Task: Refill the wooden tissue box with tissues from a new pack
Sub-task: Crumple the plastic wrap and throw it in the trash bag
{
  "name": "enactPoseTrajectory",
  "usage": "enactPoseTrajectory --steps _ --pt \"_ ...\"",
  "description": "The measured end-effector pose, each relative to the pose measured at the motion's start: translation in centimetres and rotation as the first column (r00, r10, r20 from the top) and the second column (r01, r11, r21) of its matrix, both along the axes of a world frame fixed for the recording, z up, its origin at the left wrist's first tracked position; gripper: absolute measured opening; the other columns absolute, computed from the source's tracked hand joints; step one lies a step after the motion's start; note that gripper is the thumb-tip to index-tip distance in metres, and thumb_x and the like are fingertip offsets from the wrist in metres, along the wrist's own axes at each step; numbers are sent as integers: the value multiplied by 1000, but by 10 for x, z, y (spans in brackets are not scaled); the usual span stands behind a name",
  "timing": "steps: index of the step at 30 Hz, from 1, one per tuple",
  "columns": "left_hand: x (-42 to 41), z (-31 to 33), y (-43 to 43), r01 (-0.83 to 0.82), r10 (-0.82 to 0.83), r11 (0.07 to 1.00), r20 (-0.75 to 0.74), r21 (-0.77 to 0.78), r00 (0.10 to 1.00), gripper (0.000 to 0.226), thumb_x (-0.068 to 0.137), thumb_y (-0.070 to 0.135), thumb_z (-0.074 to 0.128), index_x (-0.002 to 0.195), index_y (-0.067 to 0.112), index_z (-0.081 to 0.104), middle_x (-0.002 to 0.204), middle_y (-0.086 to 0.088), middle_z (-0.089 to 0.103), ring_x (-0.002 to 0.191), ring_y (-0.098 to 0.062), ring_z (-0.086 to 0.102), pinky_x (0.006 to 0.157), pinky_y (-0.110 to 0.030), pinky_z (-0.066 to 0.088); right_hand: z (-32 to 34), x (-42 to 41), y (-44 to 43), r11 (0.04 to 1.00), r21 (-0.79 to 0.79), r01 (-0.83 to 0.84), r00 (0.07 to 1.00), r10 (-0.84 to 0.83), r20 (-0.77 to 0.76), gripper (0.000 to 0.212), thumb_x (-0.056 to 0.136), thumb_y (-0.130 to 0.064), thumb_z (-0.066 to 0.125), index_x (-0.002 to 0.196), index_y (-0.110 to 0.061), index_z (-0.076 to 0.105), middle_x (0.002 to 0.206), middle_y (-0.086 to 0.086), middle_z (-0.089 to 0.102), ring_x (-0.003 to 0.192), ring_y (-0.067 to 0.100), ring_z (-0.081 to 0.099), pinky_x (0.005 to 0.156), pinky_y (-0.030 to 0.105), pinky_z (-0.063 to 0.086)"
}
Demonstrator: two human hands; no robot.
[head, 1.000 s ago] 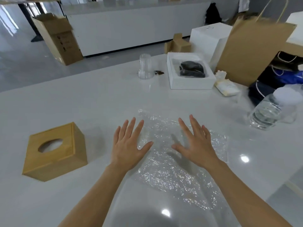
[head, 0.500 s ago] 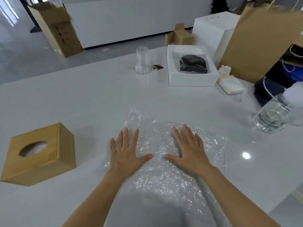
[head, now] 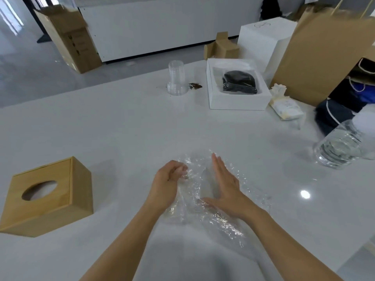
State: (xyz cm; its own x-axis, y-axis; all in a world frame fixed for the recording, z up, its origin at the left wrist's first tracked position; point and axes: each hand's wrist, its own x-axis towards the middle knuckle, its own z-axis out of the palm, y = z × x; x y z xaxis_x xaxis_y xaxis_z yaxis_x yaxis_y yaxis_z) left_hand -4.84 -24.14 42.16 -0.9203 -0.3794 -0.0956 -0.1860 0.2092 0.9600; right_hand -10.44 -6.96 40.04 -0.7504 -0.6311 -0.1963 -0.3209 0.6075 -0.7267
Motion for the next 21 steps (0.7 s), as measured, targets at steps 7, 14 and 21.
enactPoseTrajectory --steps 7,14,21 --pt "4 33 31 57 -52 900 -23 433 998 31 81 4 68 98 15 44 62 1 58 55 -13 59 50 -26 50 27 9 -13 881 -442 170 960 -48 275 55 65 -11 79 101 -39 48 109 -12 50 84 -9 51 78 19 44" --pt "15 30 42 117 -118 993 -125 -15 985 34 71 44 65 101 38 48 87 15 68 89 3 59 81 -14 42 32 6 -13 805 -524 279 960 -221 170 24 68 -10 71 68 -16 48 79 13 54 67 12 45 62 34 43" --pt "25 27 71 -329 347 938 -253 111 903 84 58 57 69 125 53 19 136 12 25 125 -4 34 98 -16 36 43 5 -16 683 -646 340 863 -500 -74 35 66 2 58 63 -26 38 75 -10 47 68 7 43 63 20 39"
